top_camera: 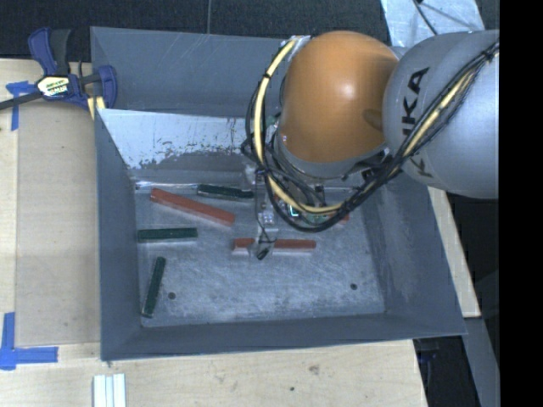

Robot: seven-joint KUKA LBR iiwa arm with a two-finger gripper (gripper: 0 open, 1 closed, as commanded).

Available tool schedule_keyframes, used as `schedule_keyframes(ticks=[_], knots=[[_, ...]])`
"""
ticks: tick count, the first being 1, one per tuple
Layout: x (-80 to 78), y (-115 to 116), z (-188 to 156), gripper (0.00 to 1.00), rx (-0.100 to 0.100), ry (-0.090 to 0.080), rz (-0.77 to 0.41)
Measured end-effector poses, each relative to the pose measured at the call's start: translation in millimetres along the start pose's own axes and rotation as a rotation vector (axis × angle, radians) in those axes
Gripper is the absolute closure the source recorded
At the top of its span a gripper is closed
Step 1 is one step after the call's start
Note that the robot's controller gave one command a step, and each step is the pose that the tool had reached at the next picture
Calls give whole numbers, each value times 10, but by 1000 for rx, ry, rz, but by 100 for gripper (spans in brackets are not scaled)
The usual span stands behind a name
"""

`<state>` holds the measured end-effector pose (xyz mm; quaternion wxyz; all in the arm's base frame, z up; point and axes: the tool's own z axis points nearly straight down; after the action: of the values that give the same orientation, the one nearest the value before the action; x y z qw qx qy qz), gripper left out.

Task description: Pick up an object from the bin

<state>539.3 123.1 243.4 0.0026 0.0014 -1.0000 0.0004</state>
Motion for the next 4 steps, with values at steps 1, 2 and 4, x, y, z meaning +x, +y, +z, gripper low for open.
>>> schedule_keyframes(ticks=[1,2,4], knots=[[-101,-104,-411,0,-1,-13,-60],[164,-763,-794,0,2,-14,-250],[-147,-711,1777,0,-1,-2,-179]])
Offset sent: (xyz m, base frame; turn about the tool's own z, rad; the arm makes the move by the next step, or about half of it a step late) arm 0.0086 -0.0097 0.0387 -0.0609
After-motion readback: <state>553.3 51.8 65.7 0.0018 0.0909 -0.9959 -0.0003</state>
